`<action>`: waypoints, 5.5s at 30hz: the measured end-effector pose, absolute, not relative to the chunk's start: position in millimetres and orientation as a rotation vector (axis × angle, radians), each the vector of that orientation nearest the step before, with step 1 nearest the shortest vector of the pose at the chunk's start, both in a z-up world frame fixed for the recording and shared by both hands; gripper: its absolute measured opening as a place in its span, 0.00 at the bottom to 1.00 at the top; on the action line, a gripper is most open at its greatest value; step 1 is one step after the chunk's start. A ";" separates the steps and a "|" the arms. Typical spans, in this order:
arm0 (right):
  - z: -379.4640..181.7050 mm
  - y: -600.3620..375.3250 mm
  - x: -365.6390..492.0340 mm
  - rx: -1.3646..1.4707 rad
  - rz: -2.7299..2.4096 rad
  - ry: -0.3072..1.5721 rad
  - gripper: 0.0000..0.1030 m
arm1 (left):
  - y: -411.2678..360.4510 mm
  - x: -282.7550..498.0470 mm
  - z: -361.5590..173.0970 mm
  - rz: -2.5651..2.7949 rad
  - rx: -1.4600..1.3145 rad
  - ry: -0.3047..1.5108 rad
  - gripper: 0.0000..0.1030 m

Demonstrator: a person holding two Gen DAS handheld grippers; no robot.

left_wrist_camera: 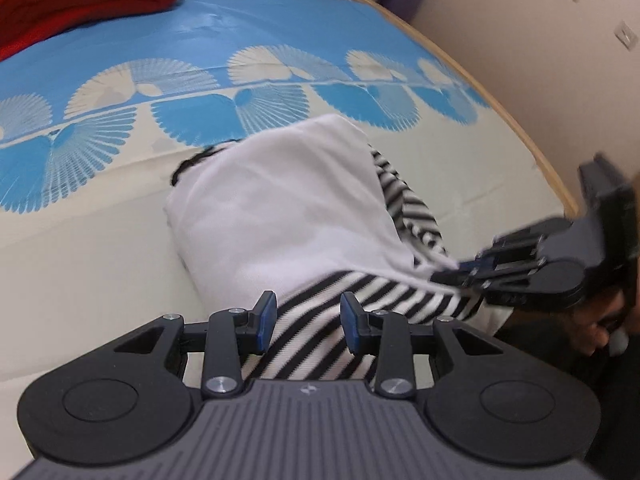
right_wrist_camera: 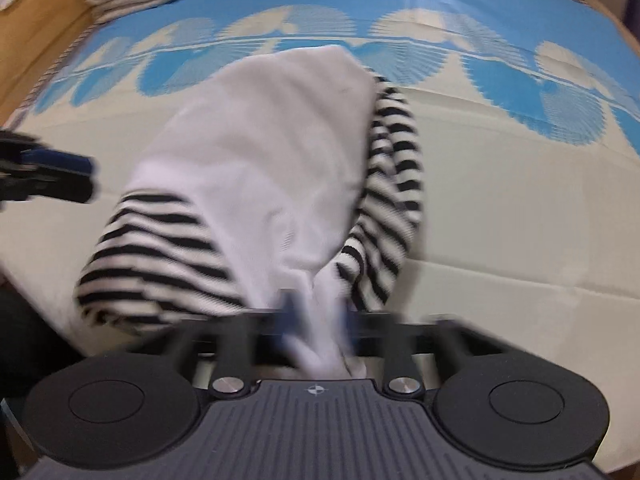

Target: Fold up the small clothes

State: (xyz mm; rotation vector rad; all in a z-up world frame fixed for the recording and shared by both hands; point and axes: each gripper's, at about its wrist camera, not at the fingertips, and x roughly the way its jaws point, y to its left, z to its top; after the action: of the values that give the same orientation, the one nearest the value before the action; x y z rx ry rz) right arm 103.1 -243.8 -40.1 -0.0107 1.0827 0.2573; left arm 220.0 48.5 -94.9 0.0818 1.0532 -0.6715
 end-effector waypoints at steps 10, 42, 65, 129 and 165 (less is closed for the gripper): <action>-29.2 -317.6 59.6 0.092 0.222 1.054 0.03 | 8.7 205.7 -114.7 -0.859 0.168 1.131 0.36; -30.4 -281.5 182.7 0.407 -0.015 0.605 0.04 | 54.5 258.3 -120.5 -0.569 0.100 1.027 0.45; -52.8 -339.2 136.2 0.565 0.011 0.905 0.41 | 41.0 242.4 -116.4 -0.594 0.166 0.993 0.45; -4.2 -196.0 -69.1 -0.019 -0.097 0.651 0.93 | 43.7 20.5 -100.0 -0.139 -0.008 0.764 0.98; -8.9 -190.4 -57.0 -0.011 -0.085 0.672 0.93 | 48.6 25.2 -101.4 -0.156 -0.002 0.751 0.98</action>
State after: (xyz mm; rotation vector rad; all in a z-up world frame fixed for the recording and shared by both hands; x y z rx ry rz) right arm -57.0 -190.4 -8.9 -0.0113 0.6715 -0.0851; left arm 25.2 48.6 -101.4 -0.0024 0.7510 -0.1562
